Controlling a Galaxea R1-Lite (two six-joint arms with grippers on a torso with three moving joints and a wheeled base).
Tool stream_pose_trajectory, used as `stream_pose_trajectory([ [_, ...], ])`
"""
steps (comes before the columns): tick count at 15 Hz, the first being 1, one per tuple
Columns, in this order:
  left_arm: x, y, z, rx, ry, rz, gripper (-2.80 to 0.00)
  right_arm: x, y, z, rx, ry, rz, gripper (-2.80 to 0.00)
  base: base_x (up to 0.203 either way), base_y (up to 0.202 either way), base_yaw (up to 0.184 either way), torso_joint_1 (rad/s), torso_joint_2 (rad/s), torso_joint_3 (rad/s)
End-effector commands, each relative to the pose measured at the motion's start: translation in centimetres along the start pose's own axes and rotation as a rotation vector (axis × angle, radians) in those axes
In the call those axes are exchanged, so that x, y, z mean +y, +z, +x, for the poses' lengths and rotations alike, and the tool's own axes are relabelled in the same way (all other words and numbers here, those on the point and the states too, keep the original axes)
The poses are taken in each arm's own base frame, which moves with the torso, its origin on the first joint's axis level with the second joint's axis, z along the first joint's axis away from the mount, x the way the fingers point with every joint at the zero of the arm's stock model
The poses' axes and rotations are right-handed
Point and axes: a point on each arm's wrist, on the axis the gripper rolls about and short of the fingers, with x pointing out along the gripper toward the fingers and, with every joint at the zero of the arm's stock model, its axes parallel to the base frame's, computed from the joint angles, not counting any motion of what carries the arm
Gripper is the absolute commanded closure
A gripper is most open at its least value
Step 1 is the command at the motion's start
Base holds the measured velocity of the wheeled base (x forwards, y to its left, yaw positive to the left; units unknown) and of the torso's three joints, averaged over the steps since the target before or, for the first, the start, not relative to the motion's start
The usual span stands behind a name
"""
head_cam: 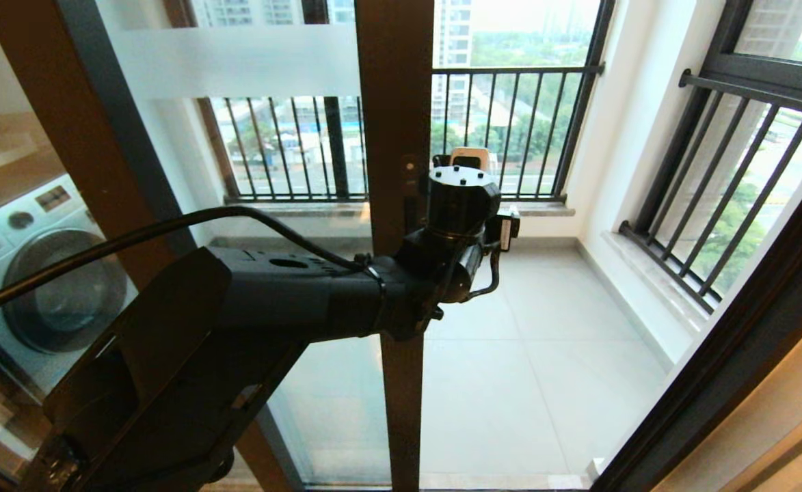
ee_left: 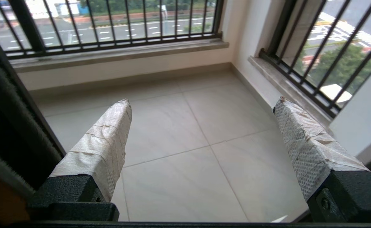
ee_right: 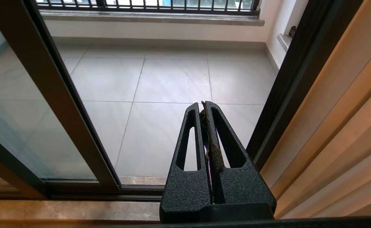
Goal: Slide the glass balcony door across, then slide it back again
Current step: Open the slid door
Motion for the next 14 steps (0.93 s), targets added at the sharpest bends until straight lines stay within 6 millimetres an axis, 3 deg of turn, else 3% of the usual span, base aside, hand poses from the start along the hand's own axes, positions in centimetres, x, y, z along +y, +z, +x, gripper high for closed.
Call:
stream_pose_trajectory([
  [1,0.5,0.3,0.1,-0.004,0.018,-0.003,-2.8,0.0,0.0,0.0,0.001,0.0,-0.001,0.0,0.0,0.0,0.0,0.0,0.0,0.0],
  [6,1.5,0.7,0.0,-0.004,0.042,-0.003,-2.8,0.0,0.0,0.0,0.003,0.0,-0.001,0.0,0.0,0.0,0.0,0.0,0.0,0.0],
  [7,1.8,0.8,0.0,-0.001,0.047,-0.001,0.0,0.0,0.0,0.0,0.001,0.0,-0.001,0.0,0.0,0.0,0.0,0.0,0.0,0.0],
  [14,3.0,1.0,0.0,-0.018,0.075,-0.003,0.0,0.0,0.0,0.0,0.002,0.0,-0.001,0.0,0.0,0.0,0.0,0.0,0.0,0.0],
])
